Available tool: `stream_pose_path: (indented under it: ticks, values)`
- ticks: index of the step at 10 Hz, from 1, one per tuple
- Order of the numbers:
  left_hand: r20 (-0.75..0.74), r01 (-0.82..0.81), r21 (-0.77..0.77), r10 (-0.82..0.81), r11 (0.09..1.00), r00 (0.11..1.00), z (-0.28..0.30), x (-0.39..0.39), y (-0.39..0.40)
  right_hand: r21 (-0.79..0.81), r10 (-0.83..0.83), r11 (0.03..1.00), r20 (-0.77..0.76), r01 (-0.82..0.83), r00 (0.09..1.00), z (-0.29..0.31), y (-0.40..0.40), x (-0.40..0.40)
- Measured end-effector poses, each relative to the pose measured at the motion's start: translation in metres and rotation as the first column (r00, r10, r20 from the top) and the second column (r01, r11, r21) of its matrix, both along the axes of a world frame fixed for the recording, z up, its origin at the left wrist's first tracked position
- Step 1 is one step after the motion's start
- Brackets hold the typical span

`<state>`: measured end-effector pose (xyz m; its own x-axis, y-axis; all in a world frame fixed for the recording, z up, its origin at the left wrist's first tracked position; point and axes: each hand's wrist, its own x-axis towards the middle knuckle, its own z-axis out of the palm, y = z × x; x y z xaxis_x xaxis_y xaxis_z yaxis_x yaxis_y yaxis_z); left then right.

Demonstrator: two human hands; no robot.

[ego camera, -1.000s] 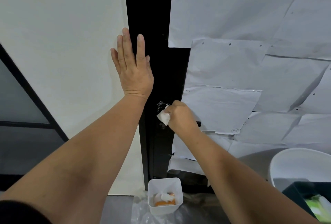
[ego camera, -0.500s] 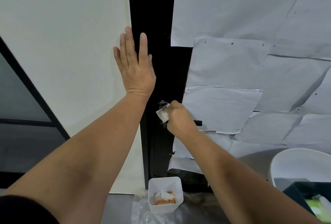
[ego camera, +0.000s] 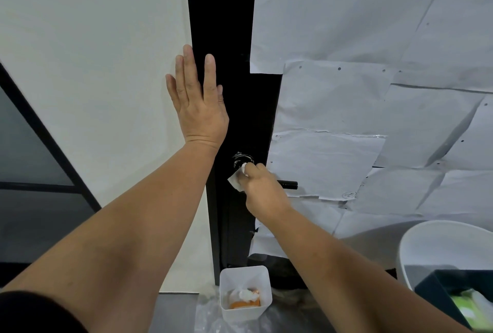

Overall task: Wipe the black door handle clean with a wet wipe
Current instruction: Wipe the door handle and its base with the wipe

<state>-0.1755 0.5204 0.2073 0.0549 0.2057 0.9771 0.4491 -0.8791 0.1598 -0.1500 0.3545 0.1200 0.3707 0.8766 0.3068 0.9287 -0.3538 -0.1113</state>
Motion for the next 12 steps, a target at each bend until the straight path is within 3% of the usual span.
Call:
stream_pose_path:
  ticks: [2, 4, 8, 12]
  values:
    - [0.005, 0.014, 0.0, -0.014, 1.0, 1.0, -0.001, 0.0, 0.0, -0.019, -0.096, 0.995, -0.045, 0.095, 0.994, 0.012, -0.001, 0.018]
    - [0.009, 0.005, 0.009, -0.005, 1.0, 1.0, -0.001, 0.0, 0.0, 0.001, 0.002, 1.0, -0.045, -0.002, 0.999, 0.002, 0.001, 0.001]
    - [0.015, 0.001, 0.009, -0.001, 1.0, 1.0, 0.0, 0.001, -0.001, -0.036, -0.183, 0.983, -0.265, 0.18, 0.947, 0.011, 0.022, 0.016]
    - [0.023, 0.002, 0.013, -0.002, 1.0, 1.0, -0.001, 0.002, 0.0, -0.052, -0.216, 0.976, -0.33, 0.21, 0.919, 0.009, 0.023, 0.022]
